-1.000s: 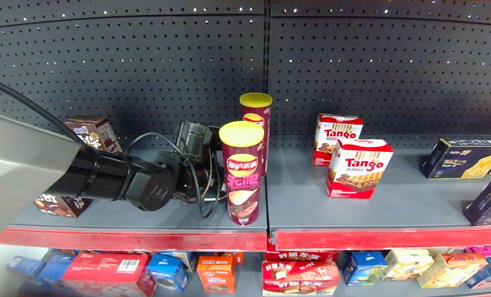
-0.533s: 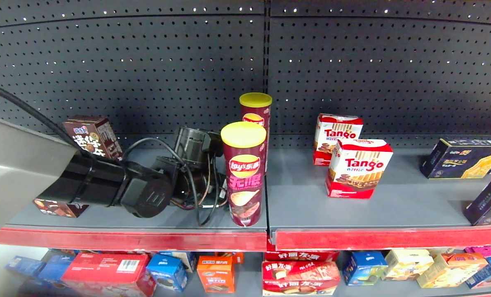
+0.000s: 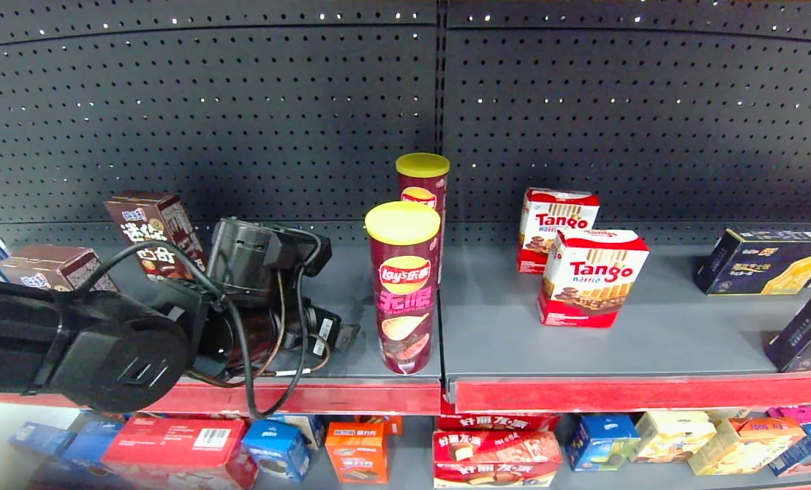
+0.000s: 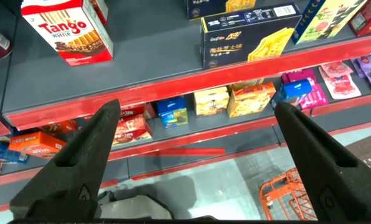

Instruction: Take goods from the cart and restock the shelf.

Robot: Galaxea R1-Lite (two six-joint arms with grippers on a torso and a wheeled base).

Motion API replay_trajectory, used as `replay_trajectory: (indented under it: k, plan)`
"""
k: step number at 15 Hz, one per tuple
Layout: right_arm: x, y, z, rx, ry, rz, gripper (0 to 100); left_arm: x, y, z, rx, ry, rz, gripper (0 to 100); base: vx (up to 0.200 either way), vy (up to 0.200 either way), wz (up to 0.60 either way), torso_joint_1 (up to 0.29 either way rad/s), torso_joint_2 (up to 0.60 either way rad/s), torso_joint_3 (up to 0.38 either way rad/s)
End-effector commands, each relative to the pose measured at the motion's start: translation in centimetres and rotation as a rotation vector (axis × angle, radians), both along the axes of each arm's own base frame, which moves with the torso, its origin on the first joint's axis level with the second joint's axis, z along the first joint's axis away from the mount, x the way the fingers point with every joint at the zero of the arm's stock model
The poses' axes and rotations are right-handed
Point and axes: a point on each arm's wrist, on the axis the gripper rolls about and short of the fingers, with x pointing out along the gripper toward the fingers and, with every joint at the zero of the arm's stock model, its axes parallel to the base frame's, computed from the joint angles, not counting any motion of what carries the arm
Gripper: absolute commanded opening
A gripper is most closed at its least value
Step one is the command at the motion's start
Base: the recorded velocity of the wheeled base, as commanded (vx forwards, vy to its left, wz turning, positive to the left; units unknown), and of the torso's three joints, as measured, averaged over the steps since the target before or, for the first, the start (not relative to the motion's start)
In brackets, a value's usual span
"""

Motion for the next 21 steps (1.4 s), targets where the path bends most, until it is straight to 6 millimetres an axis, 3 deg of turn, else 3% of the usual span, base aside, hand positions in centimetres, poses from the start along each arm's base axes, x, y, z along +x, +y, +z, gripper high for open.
replay_trajectory:
  k: [1, 10, 21]
  plan:
    - [-0.2, 0.0, -0.1, 0.001, -0.005, 0.002, 100, -1.2, 0.1, 1.2, -0.016, -0.03, -0.013, 100, 0.0, 0.0, 0.0, 0.0, 0.0, 0.0]
    - [-0.1, 0.0, -0.2, 0.002, 0.001, 0.003, 100, -1.6, -1.7, 1.3, -0.022, -0.04, -0.069, 100, 0.0, 0.0, 0.0, 0.0, 0.0, 0.0]
    - [0.1, 0.0, -0.6, 0.002, 0.019, 0.004, 100, 0.1, -3.8, 0.9, -0.026, -0.043, -0.094, 100, 0.0, 0.0, 0.0, 0.0, 0.0, 0.0]
